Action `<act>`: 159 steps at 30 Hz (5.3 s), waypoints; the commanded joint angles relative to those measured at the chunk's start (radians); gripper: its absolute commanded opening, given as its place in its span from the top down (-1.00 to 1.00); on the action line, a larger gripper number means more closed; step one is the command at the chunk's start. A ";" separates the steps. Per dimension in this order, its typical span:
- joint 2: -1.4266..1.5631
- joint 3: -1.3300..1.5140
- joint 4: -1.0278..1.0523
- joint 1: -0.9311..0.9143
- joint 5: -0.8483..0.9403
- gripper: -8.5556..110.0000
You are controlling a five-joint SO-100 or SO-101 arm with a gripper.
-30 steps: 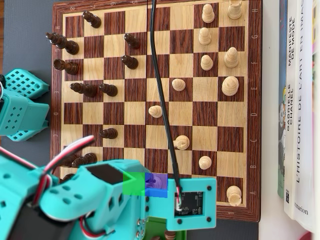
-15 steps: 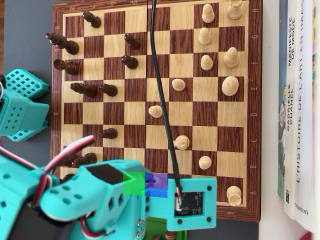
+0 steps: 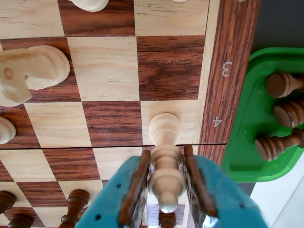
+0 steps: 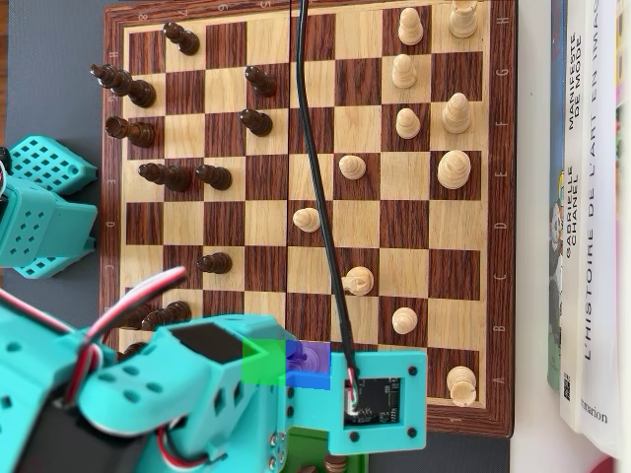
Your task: Play chess
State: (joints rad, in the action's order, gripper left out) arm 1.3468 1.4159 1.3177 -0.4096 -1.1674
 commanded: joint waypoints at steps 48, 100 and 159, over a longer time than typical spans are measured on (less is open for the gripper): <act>0.270 0.229 -0.012 -0.104 0.037 0.70; 0.218 0.250 -0.058 -0.092 0.038 0.57; 1.276 0.841 -0.739 0.207 -0.285 0.58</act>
State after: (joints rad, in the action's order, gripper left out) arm 2.5663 2.2059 0.6903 -0.2209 -1.4036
